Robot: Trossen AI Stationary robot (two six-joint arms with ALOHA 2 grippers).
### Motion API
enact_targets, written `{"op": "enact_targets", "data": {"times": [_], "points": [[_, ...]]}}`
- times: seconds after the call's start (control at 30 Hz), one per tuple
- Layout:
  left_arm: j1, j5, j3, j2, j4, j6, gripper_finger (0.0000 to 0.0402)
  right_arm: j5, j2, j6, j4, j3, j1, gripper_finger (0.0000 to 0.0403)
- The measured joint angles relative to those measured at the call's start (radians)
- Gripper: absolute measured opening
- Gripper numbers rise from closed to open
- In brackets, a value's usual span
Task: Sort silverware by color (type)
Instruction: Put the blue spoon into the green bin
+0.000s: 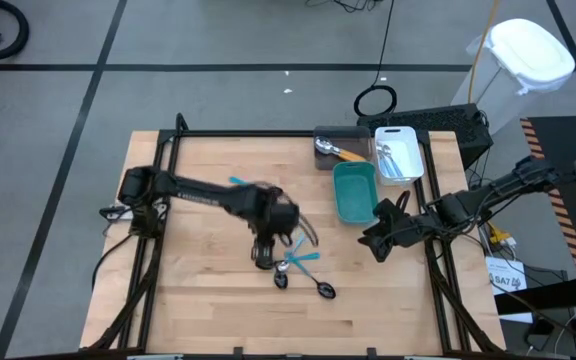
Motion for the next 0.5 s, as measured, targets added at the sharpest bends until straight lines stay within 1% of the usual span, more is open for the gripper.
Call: {"op": "enact_targets", "data": {"times": [0.1,0.17,0.27,0.43,0.5], "points": [[0.091,-0.012,0.0,-0.001,-0.021,0.06,0.0161,0.0,0.0,-0.01,0.0,0.0,0.009,0.0162],[0.152,-0.078,-0.001,0.001,-0.044,0.074,0.0161,0.001,0.0,-0.017,-0.001,0.0,0.009,0.0162],[0.248,-0.102,-0.001,0.0,-0.021,0.118,0.0168,0.001,0.0,-0.028,-0.001,0.0,0.009,0.0162],[0.38,-0.106,-0.001,0.001,-0.017,0.295,0.0206,0.006,0.0,-0.052,-0.005,0.0,0.008,0.0162],[0.415,-0.086,-0.001,0.001,-0.017,0.379,0.0222,0.026,0.0,-0.054,-0.006,0.0,0.008,0.0162]]}}
